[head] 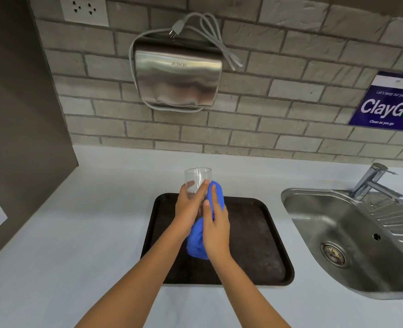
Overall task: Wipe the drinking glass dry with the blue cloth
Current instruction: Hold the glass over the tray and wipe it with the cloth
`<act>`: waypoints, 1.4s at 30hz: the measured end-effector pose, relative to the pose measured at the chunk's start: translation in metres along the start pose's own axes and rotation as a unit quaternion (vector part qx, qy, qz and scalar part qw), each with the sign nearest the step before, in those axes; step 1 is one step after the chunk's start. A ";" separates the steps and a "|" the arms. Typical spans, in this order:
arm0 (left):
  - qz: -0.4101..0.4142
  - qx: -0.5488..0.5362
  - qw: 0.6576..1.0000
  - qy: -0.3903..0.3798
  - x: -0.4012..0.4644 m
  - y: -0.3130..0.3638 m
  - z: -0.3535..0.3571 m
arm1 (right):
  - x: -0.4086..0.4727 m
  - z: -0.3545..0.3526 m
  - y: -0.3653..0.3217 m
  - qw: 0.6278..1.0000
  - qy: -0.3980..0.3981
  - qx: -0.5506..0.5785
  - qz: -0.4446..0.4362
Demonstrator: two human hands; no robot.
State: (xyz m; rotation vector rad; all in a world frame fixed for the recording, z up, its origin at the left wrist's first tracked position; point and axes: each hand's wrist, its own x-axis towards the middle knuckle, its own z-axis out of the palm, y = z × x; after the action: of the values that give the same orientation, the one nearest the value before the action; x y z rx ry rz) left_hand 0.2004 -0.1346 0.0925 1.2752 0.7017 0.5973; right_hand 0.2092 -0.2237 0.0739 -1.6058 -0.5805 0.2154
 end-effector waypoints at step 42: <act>0.151 0.141 0.978 0.005 -0.006 0.009 0.018 | 0.016 -0.021 -0.021 0.977 0.077 0.153 0.126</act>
State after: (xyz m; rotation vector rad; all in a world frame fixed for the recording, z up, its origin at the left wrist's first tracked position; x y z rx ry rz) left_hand 0.2100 -0.1484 0.1050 1.6625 0.6198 0.7709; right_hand 0.2274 -0.2345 0.1003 -1.3783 -0.2097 0.3482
